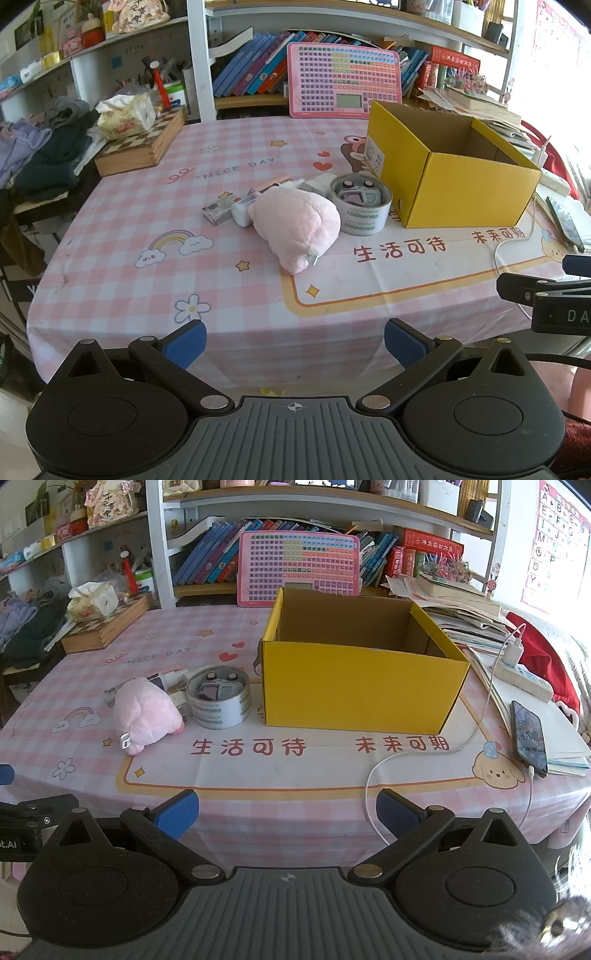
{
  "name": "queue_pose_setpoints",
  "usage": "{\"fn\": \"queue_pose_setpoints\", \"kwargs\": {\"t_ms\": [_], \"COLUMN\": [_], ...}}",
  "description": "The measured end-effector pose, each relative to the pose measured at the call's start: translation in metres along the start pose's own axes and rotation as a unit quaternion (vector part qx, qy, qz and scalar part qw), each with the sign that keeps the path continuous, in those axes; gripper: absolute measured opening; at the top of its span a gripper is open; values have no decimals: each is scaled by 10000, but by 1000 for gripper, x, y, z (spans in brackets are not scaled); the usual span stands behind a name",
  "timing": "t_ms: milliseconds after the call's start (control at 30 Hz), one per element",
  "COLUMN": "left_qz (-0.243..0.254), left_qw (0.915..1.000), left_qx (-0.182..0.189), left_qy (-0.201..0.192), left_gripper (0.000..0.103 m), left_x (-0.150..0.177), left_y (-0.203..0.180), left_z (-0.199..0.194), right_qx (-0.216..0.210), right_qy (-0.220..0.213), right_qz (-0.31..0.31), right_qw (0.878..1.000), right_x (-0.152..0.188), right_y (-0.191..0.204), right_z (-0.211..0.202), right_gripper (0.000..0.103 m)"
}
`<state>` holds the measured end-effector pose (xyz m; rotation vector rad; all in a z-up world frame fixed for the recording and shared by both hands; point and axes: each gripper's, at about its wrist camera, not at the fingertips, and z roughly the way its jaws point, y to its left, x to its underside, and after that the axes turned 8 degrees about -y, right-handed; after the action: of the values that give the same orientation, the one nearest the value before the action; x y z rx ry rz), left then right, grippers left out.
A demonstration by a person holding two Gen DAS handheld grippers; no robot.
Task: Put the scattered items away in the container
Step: 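Move the left tool toward the pink plush pig while the right tool approaches the tape roll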
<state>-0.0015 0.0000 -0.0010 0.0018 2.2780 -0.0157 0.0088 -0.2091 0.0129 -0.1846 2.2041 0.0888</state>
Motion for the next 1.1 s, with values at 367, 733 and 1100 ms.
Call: {"fn": "queue_pose_setpoints", "kwargs": {"t_ms": [367,733,1100], "left_qz": [-14,25,10], "left_qw": [10000,10000,10000], "left_qx": [-4,38,20], "left_qy": [-29,0,-65], "left_gripper": [103,103,103], "left_x": [0,0,-1], "left_y": [1,1,6], "left_z": [-2,-2,-2], "right_qx": [0,-16,-81], "right_qy": [4,3,28], "right_qz": [-38,-53,-108], "right_qw": [10000,10000,9999], "right_x": [-1,-1,-2], "right_y": [2,2,6], "right_z": [0,0,5], "right_gripper": [103,103,103]}}
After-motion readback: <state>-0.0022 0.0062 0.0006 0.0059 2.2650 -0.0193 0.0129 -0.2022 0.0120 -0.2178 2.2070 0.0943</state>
